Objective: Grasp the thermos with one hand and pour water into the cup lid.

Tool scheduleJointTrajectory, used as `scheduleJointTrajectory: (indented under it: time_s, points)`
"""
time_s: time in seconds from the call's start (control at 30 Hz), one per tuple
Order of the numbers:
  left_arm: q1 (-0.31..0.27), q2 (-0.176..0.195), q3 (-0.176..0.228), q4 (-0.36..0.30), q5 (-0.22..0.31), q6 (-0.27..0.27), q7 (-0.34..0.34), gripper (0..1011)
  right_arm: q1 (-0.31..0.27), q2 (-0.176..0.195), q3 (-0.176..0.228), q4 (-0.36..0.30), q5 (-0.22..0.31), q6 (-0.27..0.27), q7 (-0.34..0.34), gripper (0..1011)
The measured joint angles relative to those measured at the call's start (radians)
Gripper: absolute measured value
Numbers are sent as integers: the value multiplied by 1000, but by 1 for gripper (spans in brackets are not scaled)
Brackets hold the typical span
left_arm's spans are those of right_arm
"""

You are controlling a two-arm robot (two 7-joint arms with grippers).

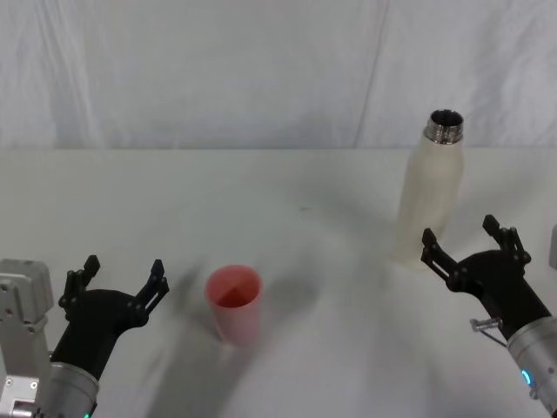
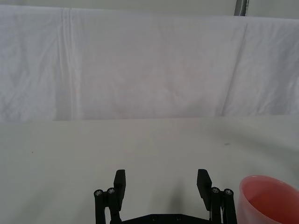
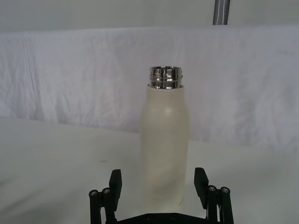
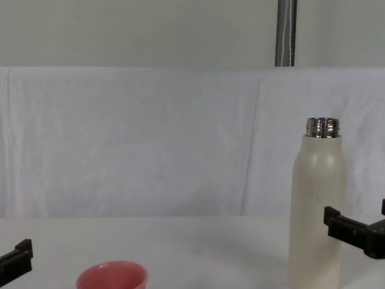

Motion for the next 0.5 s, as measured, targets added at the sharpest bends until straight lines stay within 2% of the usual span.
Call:
scheduleJointTrajectory:
  time_s: [0.5]
  points:
    - [0,0,0,0,0,0,0,1001,89,23,2,73,27,16,66,1001]
